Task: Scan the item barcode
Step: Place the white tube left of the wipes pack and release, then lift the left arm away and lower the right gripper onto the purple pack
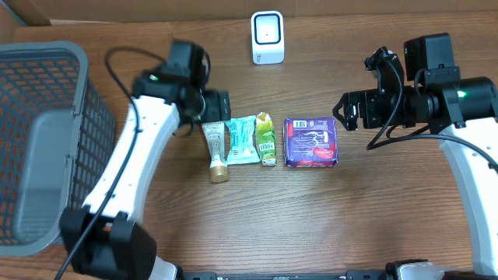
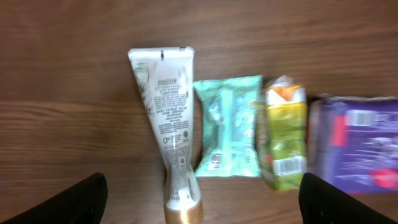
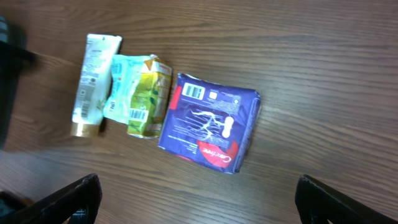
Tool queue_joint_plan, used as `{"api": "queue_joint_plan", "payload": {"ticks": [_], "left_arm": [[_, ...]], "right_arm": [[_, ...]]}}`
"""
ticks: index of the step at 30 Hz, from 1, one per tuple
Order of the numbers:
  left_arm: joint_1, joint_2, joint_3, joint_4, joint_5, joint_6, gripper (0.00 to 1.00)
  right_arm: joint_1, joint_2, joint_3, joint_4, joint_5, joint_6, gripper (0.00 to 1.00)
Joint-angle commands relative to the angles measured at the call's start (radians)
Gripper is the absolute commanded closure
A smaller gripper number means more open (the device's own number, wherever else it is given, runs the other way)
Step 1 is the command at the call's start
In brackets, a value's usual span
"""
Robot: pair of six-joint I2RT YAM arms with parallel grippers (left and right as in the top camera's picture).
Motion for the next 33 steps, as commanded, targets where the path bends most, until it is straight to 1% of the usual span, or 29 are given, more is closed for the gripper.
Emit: {"api": "queue_joint_plan", "payload": {"ticks": [1, 5, 8, 10, 12, 15, 19, 24, 26, 30, 33], "left_arm": [[0.005, -0.063, 0.241, -0.113, -0.007, 0.047, 0.11], [0.005, -0.086, 0.414, -0.192, -0.006, 0.047, 0.10], [0.005, -0.106, 0.477, -0.221, 0.013, 0.045, 0.06], [0.005, -0.119, 0.481, -0.223, 0.039, 0.042, 0.00], [0.005, -0.119, 0.481, -0.224, 0.046, 0.043, 0.00], [0.005, -0.112, 0.478, -0.229, 0.045, 0.044, 0.00], [0.005, -0.101, 0.478, -0.237, 0.017, 0.043, 0.00], [0.005, -0.095, 0.478, -0.238, -0.007, 0.043, 0.00], [0.005, -0.095, 0.478, -0.239, -0.007, 0.043, 0.01], [0.005, -0.095, 0.478, -0.238, -0.007, 0.043, 0.00], [0.005, -0.095, 0.478, -0.238, -0.008, 0.043, 0.00]], "right_arm": [[0.002, 0.034, 0.016, 0.004, 0.032, 0.004, 0.00], [0.000, 0.097, 0.016, 0.004, 0.031, 0.003, 0.00], [-0.014, 0.148, 0.016, 0.003, 0.019, 0.004, 0.02], [-0.028, 0.182, 0.016, 0.001, 0.012, 0.007, 0.04], [-0.044, 0.219, 0.016, 0.000, 0.011, 0.026, 0.05], [-0.068, 0.277, 0.016, -0.014, -0.042, 0.024, 0.05], [-0.076, 0.358, 0.014, -0.039, -0.093, -0.009, 0.05], [-0.075, 0.420, -0.013, -0.034, -0.109, -0.010, 0.09], [-0.075, 0.427, -0.042, -0.027, -0.131, -0.037, 0.10], [-0.075, 0.427, -0.127, 0.052, -0.171, -0.043, 0.10], [-0.075, 0.427, -0.201, 0.153, -0.270, -0.055, 0.11]]}}
